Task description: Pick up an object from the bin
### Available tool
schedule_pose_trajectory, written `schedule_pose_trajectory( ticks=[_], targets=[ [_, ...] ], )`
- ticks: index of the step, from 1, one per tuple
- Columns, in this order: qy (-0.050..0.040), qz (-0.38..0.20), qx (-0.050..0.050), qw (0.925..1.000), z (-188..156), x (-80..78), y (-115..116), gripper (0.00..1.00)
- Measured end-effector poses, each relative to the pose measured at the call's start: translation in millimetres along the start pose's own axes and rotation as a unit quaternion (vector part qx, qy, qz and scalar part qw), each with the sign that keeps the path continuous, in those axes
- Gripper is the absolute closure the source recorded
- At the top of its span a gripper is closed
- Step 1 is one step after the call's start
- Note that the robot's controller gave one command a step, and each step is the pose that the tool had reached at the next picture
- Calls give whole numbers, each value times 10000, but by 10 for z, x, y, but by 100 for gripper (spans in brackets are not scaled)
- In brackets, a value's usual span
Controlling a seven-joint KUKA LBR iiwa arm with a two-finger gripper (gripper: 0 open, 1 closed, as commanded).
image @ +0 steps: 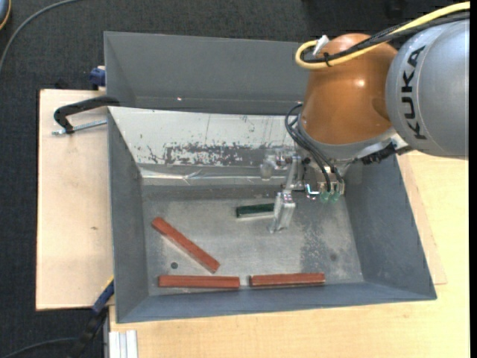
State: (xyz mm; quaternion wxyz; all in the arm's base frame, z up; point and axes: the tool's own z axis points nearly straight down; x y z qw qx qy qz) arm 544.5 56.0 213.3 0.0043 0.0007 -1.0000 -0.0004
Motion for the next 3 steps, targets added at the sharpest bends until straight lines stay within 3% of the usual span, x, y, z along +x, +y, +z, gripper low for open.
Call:
schedule_pose_trajectory(
  ticks=[1, 2, 3],
  targets=[
    [-9, -168, 4, 9999, 1469, -292, -178, 0],
    [-92, -144, -7, 9999, 1100, -288, -121, 0],
    [-53, 387, -7, 9992, 1103, -240, -226, 0]
  ],
)
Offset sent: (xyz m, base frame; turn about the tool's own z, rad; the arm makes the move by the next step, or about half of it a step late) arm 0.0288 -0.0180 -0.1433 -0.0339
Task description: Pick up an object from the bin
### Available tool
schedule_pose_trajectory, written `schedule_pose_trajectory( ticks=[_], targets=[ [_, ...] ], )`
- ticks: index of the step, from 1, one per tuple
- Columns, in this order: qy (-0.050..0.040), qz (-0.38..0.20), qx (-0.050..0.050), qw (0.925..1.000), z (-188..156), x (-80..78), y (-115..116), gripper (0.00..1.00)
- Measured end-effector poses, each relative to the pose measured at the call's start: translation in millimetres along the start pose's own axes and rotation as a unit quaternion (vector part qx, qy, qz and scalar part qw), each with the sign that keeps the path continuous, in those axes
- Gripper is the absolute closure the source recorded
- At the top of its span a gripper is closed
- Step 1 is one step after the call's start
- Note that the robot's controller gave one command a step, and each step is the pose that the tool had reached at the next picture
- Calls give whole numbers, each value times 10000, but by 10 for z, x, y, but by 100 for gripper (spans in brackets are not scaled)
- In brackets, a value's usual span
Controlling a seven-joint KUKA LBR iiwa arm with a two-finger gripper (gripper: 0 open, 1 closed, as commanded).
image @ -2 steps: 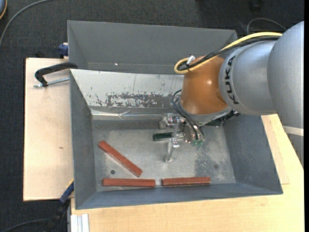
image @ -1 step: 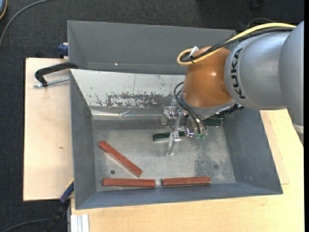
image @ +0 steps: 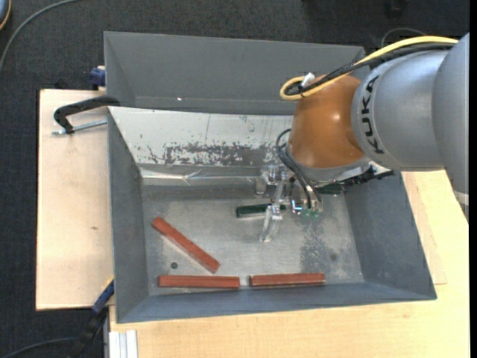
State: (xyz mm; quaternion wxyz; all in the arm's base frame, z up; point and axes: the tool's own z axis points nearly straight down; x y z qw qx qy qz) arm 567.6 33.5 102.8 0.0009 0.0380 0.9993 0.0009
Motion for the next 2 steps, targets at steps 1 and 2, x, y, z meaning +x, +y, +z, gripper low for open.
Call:
schedule_pose_trajectory(
  ticks=[1, 2],
  targets=[
    [24, 385, 0, 9993, 335, -23, 132, 0],
    [14, 379, -1, 9993, 326, -28, 143, 0]
  ],
)
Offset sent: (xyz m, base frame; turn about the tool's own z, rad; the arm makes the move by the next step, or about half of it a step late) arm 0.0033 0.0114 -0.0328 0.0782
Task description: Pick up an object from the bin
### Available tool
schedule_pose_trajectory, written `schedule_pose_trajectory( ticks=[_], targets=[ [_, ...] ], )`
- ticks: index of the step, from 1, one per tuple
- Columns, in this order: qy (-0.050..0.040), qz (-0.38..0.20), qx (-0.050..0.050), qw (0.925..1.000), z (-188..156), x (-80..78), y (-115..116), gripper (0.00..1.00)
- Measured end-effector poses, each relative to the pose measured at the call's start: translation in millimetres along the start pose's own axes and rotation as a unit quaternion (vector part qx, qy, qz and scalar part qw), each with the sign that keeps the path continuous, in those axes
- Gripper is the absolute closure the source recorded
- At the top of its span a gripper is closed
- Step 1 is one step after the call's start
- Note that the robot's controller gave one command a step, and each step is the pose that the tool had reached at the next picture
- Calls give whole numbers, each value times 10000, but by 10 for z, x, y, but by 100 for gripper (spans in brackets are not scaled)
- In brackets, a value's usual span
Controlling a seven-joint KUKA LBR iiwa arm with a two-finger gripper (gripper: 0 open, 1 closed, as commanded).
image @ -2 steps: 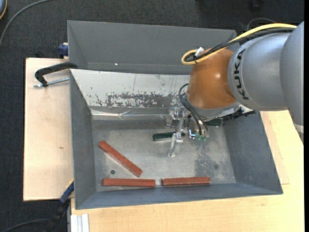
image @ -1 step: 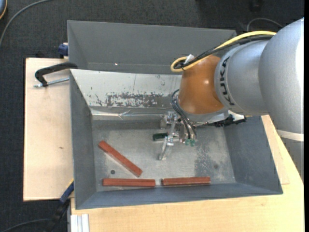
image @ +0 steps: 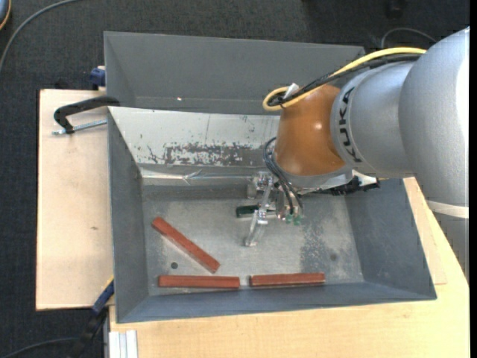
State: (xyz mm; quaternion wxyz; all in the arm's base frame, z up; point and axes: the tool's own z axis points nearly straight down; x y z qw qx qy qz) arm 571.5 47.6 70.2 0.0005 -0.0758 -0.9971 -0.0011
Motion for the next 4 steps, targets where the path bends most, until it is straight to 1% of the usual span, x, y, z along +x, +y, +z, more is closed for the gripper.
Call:
schedule_pose_trajectory(
  ticks=[1, 2, 3, 4],
  targets=[
    [-1, 3, 0, 10000, 0, 0, -1, 100],
    [-63, -1, -14, 10000, -528, -23, 12, 100],
    [-43, -6, -9, 10000, -603, -36, 22, 100],
    [-48, -11, -11, 10000, -778, -53, 32, 100]
  ],
)
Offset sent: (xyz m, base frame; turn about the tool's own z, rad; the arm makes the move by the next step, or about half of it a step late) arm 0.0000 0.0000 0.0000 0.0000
